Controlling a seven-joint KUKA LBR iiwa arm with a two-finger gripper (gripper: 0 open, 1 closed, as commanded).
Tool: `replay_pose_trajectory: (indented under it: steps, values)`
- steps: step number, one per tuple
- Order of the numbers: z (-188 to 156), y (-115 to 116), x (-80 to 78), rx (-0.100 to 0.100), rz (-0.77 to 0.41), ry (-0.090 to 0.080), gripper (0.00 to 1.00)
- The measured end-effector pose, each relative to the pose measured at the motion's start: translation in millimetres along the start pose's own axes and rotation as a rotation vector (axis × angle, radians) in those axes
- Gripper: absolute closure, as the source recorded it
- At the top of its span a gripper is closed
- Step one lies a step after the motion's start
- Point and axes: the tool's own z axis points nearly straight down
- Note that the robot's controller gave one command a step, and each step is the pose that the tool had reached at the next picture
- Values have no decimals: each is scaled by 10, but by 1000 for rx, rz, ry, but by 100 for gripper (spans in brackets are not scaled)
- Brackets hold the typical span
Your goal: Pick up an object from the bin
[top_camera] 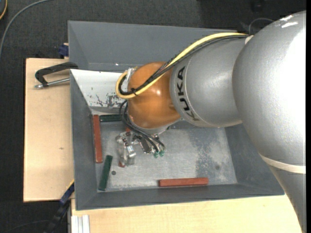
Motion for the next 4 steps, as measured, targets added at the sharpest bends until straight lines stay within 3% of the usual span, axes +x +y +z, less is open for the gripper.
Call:
replay_pose_trajectory:
  steps: [1, 2, 3, 4]
  values:
    - [9, 9, 0, -1, 0, 1, 0]
    - [410, -43, -116, -1, -449, 1, 0]
    - [399, -41, -121, -2, -448, 0, 100]
    - [-1173, -319, -88, 3, -519, -12, 100]
